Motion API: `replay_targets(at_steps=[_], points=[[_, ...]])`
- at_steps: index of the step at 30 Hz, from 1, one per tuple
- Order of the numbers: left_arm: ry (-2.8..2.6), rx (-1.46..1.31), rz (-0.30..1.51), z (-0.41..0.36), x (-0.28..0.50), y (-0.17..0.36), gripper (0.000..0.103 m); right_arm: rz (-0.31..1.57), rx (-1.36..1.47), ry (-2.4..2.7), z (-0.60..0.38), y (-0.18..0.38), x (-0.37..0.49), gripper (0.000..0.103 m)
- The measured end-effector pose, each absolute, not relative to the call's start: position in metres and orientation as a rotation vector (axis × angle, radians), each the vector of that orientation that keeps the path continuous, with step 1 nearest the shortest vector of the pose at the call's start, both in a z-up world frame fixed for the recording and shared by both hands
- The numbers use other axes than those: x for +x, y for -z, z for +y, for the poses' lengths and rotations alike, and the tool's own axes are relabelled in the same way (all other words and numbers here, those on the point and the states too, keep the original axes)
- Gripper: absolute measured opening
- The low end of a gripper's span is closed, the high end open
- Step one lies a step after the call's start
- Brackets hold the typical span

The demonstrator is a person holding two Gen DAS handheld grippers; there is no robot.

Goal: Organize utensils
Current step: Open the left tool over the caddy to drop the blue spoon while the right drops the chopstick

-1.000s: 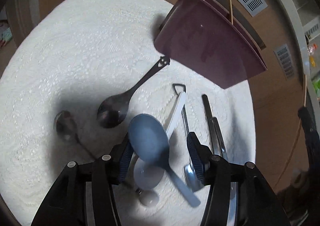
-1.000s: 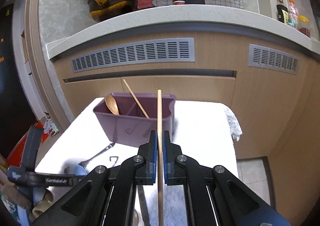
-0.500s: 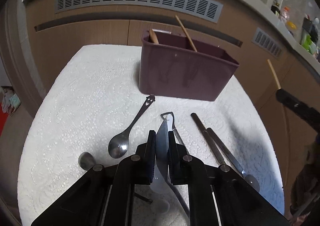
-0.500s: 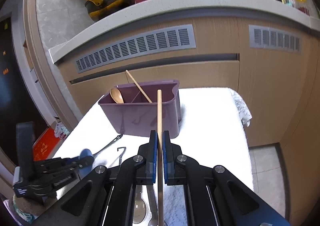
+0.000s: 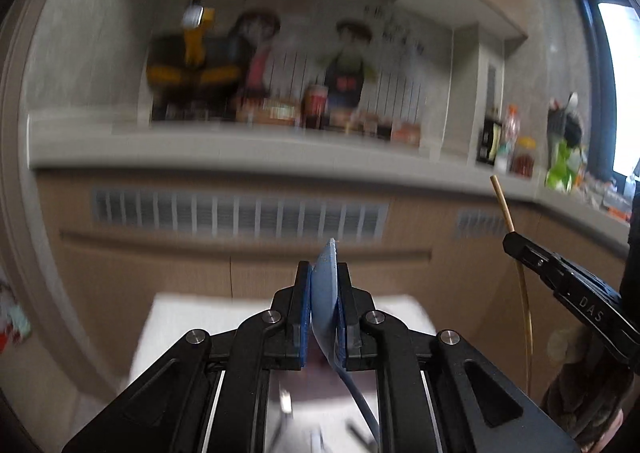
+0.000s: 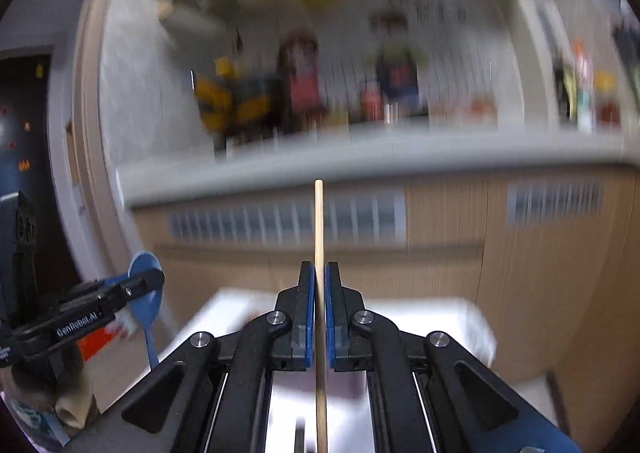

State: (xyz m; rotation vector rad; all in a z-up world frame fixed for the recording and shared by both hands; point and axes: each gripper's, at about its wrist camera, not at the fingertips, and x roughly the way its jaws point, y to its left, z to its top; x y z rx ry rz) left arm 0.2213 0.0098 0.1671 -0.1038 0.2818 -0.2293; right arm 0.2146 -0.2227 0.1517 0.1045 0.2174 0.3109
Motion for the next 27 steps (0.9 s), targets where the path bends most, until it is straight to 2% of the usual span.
replay_targets(at_steps=[4, 8, 16, 27], points=[[0.215, -0.1, 0.221, 0.009, 0.257, -0.186, 0.011, 0.137, 0.101, -0.297, -0.212, -0.183, 0.242, 0.005], [0.191, -0.085, 0.201, 0.014, 0.293, -0.182, 0.011, 0.135, 0.077, -0.286, -0.196, -0.181, 0.272, 0.005], [0.182, -0.096, 0.274, 0.018, 0.35, -0.135, 0.011, 0.18, 0.073, -0.256, -0.173, -0.142, 0.338, 0.005], [0.174, -0.088, 0.326, 0.011, 0.373, -0.082, 0.011, 0.194, 0.039, -0.202, -0.159, -0.091, 0.376, 0.005]])
